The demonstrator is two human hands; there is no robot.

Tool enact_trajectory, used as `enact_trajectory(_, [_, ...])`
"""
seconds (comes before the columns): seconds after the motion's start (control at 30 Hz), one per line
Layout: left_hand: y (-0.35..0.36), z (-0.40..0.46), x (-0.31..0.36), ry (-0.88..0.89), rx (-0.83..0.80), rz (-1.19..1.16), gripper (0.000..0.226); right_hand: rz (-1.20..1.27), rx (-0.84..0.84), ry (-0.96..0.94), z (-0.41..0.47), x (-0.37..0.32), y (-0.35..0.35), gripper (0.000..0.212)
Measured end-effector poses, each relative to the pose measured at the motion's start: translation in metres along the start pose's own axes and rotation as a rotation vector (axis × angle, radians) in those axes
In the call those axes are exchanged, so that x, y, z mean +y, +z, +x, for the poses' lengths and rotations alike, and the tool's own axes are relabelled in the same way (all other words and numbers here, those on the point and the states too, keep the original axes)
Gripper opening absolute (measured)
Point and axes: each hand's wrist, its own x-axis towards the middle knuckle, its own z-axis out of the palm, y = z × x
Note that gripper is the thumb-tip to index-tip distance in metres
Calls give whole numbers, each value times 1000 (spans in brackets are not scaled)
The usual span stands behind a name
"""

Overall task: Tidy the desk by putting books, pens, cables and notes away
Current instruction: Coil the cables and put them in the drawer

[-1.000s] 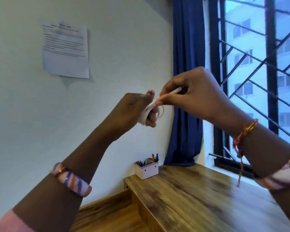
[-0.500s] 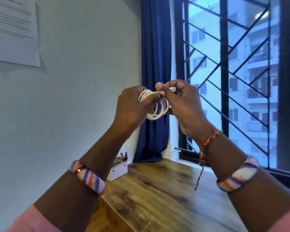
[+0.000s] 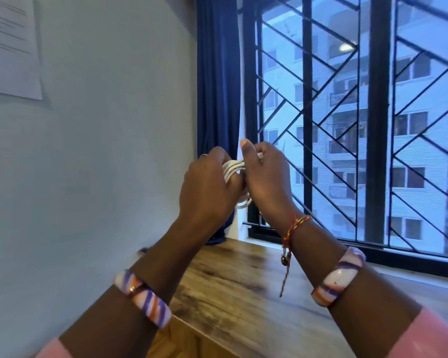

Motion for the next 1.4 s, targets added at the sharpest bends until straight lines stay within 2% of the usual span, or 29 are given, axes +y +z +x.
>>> enact_trajectory(0.13, [-12,-24,10,187,74,92,43,-106,-38,-6,-20,-18,-21,29])
enact_trajectory(0.27, [-22,-47,31,313,100,152,34,2,-190,246,-39,-30,-44,36])
enact_trajectory(0.37, [-27,-49,42,385,78,215,39,95,-299,470,-49,-48,-63,37])
enact_trajectory(0.53, [-32,-52,51,464,69,279,39,268,-352,713,-53,-57,-72,47])
enact_trajectory(0.63, [-28,-56,51,487,-1,344,23,377,-372,847,-58,-56,-78,55])
enact_trajectory(0.7, [-27,-56,53,423,-84,365,16,291,-389,812,-61,-54,-85,54])
enact_trajectory(0.8, [-18,-47,50,244,-163,413,21,-23,-446,631,-65,-46,-90,46])
enact_trajectory(0.93, [2,-34,38,80,-185,345,9,-104,-478,462,-63,-29,-87,29])
enact_trajectory(1.07, [32,-17,32,-149,-348,25,29,-121,-374,413,-46,-4,-85,18])
enact_trajectory(1.17, [54,-6,29,-223,-453,-209,29,-138,-337,379,-27,13,-87,13])
enact_trajectory(1.27, [80,4,22,-322,-560,-519,46,-110,-296,418,-2,26,-96,9])
enact_trajectory(1.3, [89,7,20,-364,-586,-580,47,-97,-304,440,7,32,-99,9])
enact_trajectory(1.4, [117,12,14,-506,-629,-669,31,-80,-372,501,27,54,-110,11])
